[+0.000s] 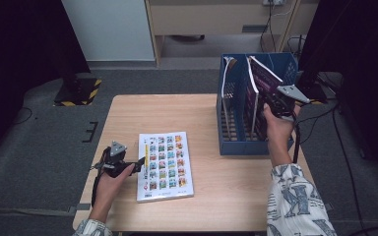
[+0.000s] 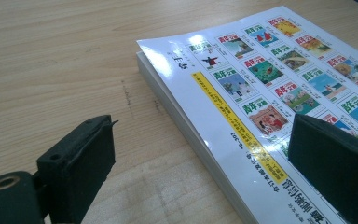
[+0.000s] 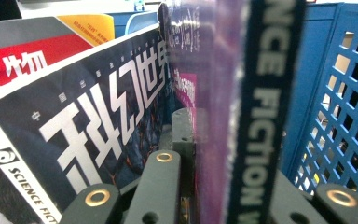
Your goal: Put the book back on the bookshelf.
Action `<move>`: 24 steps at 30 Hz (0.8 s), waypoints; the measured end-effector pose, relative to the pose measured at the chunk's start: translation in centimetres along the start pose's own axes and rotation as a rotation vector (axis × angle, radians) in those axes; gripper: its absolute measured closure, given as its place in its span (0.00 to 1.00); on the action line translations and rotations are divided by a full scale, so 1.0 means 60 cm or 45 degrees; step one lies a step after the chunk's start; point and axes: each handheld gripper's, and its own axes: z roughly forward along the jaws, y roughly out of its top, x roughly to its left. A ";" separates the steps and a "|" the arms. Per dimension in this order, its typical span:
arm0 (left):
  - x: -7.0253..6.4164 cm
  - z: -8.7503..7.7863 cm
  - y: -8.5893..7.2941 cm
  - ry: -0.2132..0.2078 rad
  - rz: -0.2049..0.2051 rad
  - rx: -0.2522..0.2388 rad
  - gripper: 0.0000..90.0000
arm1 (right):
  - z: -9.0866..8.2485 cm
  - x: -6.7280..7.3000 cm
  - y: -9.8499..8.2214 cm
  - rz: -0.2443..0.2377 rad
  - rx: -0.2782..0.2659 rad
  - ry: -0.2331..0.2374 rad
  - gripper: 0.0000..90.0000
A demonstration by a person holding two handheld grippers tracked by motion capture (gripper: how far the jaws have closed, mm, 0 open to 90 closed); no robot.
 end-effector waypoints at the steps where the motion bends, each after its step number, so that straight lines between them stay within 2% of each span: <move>1: 0.000 0.000 0.000 0.001 0.004 0.003 0.08 | 0.000 0.000 0.000 0.000 0.005 0.001 0.93; 14: 0.000 0.000 0.000 0.000 0.004 0.005 0.08 | 0.002 -0.002 -0.002 -0.002 0.098 0.040 0.93; 24: -0.001 0.000 0.000 0.004 0.003 0.007 0.08 | -0.001 0.001 0.005 -0.011 0.119 0.100 0.91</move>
